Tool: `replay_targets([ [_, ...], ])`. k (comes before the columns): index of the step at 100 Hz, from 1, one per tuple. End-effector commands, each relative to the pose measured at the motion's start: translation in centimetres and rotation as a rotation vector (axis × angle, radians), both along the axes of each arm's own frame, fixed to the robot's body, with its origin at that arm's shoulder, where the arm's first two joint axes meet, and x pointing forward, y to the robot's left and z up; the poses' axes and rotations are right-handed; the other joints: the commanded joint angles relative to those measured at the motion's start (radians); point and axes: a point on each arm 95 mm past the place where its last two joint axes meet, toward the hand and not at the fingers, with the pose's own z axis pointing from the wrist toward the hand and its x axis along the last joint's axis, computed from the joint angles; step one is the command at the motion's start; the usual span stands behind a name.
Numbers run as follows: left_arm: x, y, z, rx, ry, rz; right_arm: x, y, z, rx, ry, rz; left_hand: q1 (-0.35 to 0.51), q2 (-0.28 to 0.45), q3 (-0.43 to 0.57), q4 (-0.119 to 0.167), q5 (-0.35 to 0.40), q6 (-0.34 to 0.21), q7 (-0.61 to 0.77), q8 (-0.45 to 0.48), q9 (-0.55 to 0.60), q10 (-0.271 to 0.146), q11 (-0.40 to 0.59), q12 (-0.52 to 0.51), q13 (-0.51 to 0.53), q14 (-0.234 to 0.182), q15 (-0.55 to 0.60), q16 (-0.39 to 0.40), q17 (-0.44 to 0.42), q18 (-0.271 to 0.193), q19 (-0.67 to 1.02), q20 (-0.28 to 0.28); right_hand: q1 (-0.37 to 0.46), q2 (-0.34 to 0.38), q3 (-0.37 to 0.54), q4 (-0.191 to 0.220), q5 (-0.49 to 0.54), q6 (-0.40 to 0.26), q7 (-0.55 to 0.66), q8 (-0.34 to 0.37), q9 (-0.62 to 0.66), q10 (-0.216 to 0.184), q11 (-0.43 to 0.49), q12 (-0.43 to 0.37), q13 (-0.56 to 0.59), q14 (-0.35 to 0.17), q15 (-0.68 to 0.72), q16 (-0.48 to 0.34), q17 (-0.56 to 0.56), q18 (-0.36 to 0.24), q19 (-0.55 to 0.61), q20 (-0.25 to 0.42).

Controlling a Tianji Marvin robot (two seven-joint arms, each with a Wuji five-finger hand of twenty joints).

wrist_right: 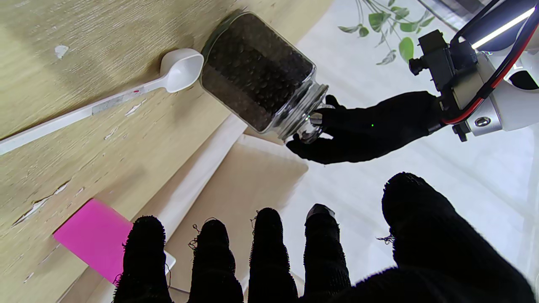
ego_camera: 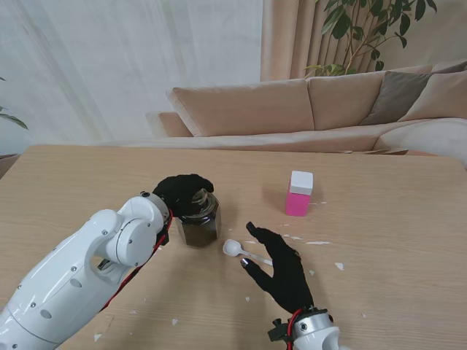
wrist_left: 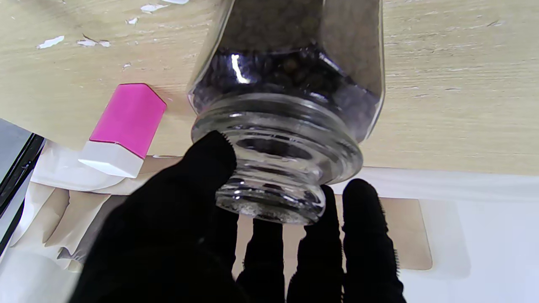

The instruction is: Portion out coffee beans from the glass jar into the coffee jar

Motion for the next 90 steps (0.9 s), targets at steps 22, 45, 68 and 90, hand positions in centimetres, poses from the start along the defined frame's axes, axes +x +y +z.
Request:
replay_targets([
  [22,-0.4,-0.7,-0.1,-0.038,0.017,0.000,-0.3,0.3,0.0,0.012,0.009,0.007,0.151,-0.040,0.183,-0.031,0.092,0.087,0.174,0.085,0.108,0.046,0.165,0.071,0.139,0.024,0.101,0.160,0.163,-0.020,0.116,-0.068,0.017,-0.009,-0.001,-0.015,0.013,-0.030,0.017,0.011,0.021,-0.021,0.012,0.005,0.016,-0.020,0.009,0.000,0.001,-0.020,0.016,0.017],
  [45,-0.3,-0.9,0.5,-0.058,-0.003,-0.006,-0.3,0.2,0.0,0.013,0.008,0.005,0.198,-0.087,0.201,-0.067,0.134,0.093,0.235,0.128,0.163,0.052,0.198,0.143,0.210,0.041,0.081,0.212,0.209,-0.025,0.121,-0.136,0.017,-0.009,-0.001,-0.015,0.013,-0.029,0.018,0.011,0.022,-0.021,0.012,0.006,0.015,-0.020,0.009,-0.001,0.001,-0.021,0.017,0.018],
  [68,-0.3,-1.0,1.0,-0.070,-0.023,-0.017,-0.3,0.2,0.0,0.013,0.009,0.006,0.220,-0.106,0.195,-0.076,0.146,0.092,0.251,0.143,0.188,0.058,0.190,0.211,0.236,0.049,0.088,0.260,0.221,-0.025,0.135,-0.159,0.017,-0.009,-0.001,-0.015,0.014,-0.029,0.020,0.011,0.021,-0.021,0.013,0.006,0.016,-0.021,0.010,-0.001,0.001,-0.020,0.018,0.018],
  [90,-0.3,-1.0,1.5,-0.076,-0.038,-0.023,-0.3,0.2,0.0,0.013,0.010,0.006,0.225,-0.110,0.197,-0.081,0.156,0.093,0.253,0.144,0.190,0.061,0.189,0.217,0.239,0.053,0.090,0.278,0.218,-0.021,0.141,-0.158,0.017,-0.009,-0.001,-0.015,0.014,-0.029,0.022,0.011,0.021,-0.022,0.013,0.006,0.016,-0.021,0.010,-0.001,0.001,-0.020,0.018,0.018],
])
